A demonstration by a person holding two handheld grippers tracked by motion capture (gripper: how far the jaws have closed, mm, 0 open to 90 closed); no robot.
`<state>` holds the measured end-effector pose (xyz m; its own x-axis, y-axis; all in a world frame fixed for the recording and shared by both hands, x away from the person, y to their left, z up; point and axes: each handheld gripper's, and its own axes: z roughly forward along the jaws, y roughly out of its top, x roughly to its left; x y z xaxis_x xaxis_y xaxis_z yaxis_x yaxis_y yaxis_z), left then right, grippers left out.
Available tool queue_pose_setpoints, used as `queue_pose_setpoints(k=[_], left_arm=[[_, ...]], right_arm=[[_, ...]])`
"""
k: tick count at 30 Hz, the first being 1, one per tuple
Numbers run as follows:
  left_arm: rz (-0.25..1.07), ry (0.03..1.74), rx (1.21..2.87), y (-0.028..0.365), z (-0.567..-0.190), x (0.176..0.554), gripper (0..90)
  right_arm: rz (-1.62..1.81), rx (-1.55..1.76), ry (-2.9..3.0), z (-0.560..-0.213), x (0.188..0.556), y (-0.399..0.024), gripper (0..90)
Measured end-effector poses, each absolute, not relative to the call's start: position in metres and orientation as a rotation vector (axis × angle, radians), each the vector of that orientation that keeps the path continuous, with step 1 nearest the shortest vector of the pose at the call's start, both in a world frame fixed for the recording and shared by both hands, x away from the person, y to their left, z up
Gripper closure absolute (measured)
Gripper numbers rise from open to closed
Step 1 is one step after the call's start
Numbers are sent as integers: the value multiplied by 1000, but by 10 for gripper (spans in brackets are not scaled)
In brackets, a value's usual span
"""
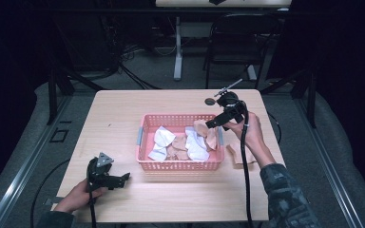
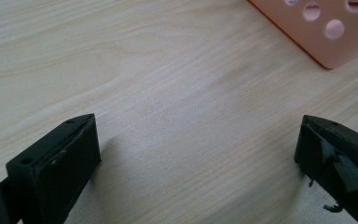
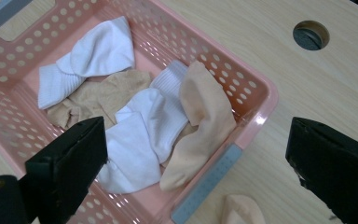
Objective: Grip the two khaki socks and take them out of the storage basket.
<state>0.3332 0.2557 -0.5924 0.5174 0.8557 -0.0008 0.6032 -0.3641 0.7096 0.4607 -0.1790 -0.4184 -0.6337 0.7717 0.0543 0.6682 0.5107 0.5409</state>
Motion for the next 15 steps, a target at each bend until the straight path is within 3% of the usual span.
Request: queue_pose_setpoints(k=[6, 15], left_arm=[[492, 1183, 2098, 256, -592, 333, 0], [491, 1184, 2098, 256, -592, 333, 0]], right_arm=[[776, 1206, 2578, -425, 471, -164, 158], [684, 1228, 2608, -443, 488, -152, 433]])
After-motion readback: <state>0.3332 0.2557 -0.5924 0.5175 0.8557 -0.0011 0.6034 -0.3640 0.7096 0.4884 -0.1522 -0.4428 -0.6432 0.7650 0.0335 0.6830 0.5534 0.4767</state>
